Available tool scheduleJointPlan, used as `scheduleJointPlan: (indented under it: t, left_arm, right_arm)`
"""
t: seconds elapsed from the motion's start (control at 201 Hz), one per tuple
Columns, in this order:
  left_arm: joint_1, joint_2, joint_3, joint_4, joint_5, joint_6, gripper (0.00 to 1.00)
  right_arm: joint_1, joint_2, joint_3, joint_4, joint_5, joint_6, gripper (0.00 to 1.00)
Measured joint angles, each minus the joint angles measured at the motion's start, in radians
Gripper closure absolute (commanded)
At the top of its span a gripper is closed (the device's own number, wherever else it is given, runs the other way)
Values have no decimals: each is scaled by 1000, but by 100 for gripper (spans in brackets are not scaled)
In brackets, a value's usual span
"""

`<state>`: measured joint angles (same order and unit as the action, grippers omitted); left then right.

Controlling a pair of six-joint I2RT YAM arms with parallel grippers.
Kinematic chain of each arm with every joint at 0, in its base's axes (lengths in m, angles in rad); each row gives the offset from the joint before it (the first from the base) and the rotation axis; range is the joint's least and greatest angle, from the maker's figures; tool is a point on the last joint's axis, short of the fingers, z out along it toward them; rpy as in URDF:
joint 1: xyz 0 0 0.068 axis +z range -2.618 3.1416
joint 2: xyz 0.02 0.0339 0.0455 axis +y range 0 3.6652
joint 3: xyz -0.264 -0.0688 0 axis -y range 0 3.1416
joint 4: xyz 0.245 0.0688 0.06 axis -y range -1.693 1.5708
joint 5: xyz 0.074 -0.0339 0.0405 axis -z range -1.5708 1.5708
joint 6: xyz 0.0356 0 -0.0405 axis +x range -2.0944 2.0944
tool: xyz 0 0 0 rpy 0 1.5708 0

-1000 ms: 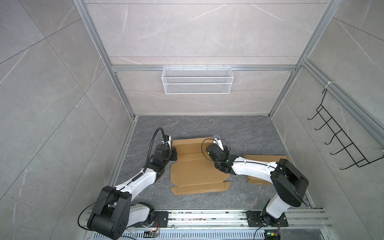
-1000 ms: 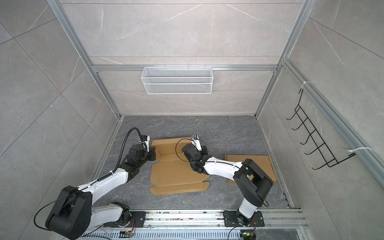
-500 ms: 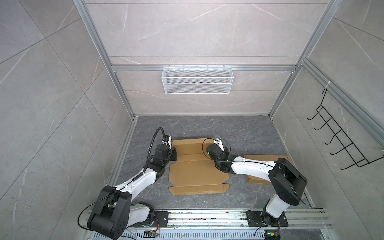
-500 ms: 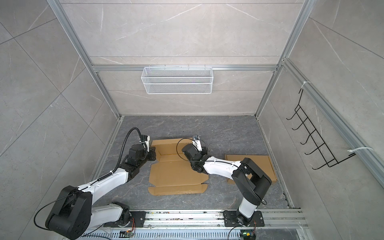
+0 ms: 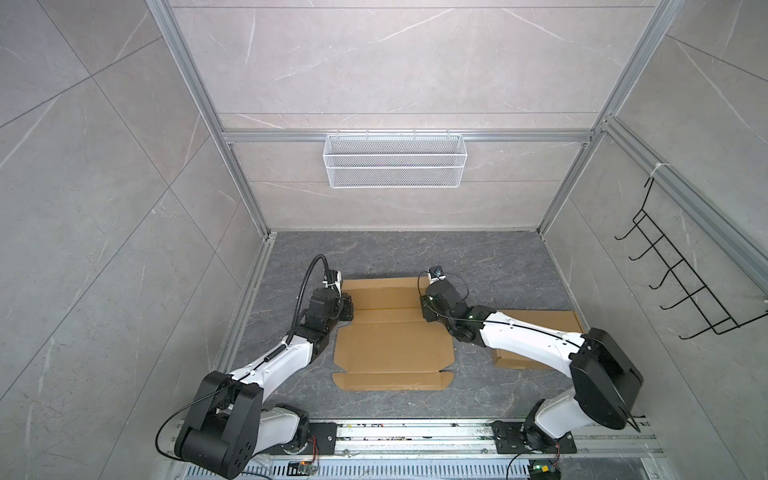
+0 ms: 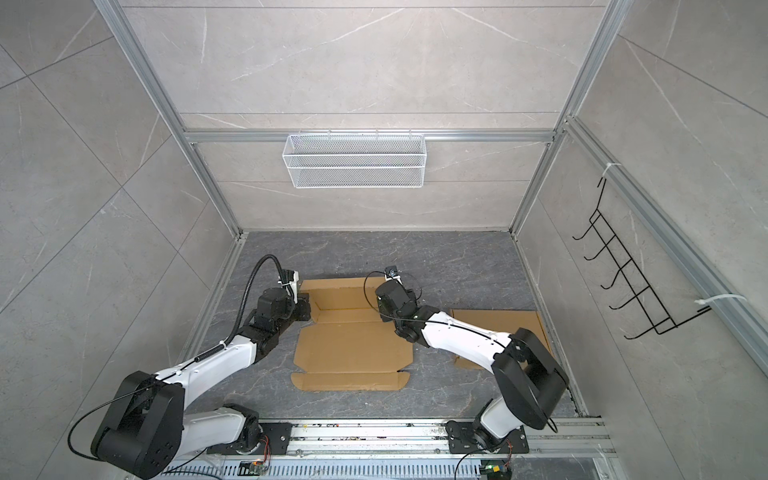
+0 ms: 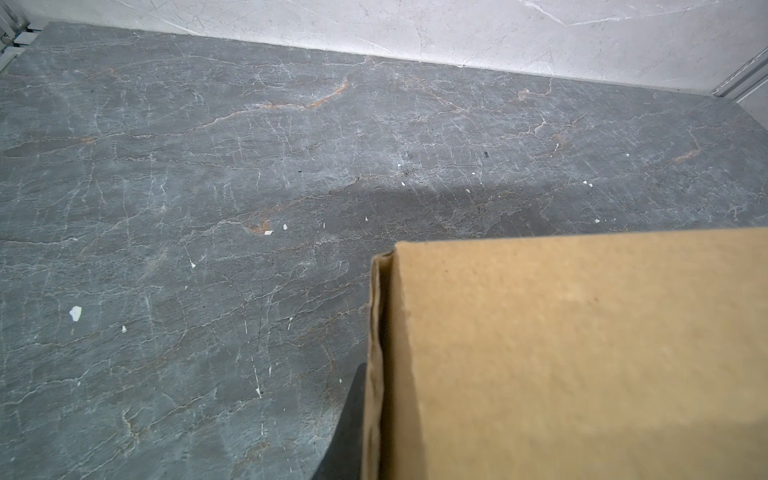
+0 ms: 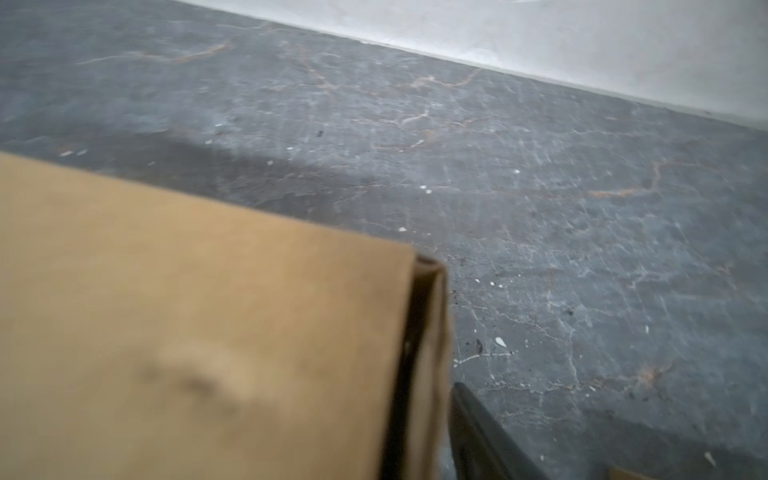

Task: Fold the paper box

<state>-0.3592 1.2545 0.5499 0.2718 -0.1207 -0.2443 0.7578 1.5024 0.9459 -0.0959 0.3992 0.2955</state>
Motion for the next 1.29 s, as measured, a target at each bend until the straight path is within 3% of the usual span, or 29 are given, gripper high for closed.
scheduleJointPlan:
  t: [0.219, 0.423, 0.652, 0.921, 1.294]
  left_arm:
    - [0, 12, 14, -9, -2, 9, 100]
    - [0, 23, 26, -14, -2, 31, 100]
    - [0, 24, 28, -14, -1, 68, 100]
    - [-3, 24, 28, -2, -2, 97, 100]
    - [-20, 29, 28, 6, -2, 105, 100]
  right_arm:
    - [-43, -169, -43, -114, -169, -13, 25]
    - [-121, -268, -23, -217, -405, -18, 27]
    - [-293, -244, 153, -292, -625, 146, 31]
    - [-317, -106, 267, -350, -703, 254, 38]
    - [-307, 19, 286, -429, -681, 246, 48]
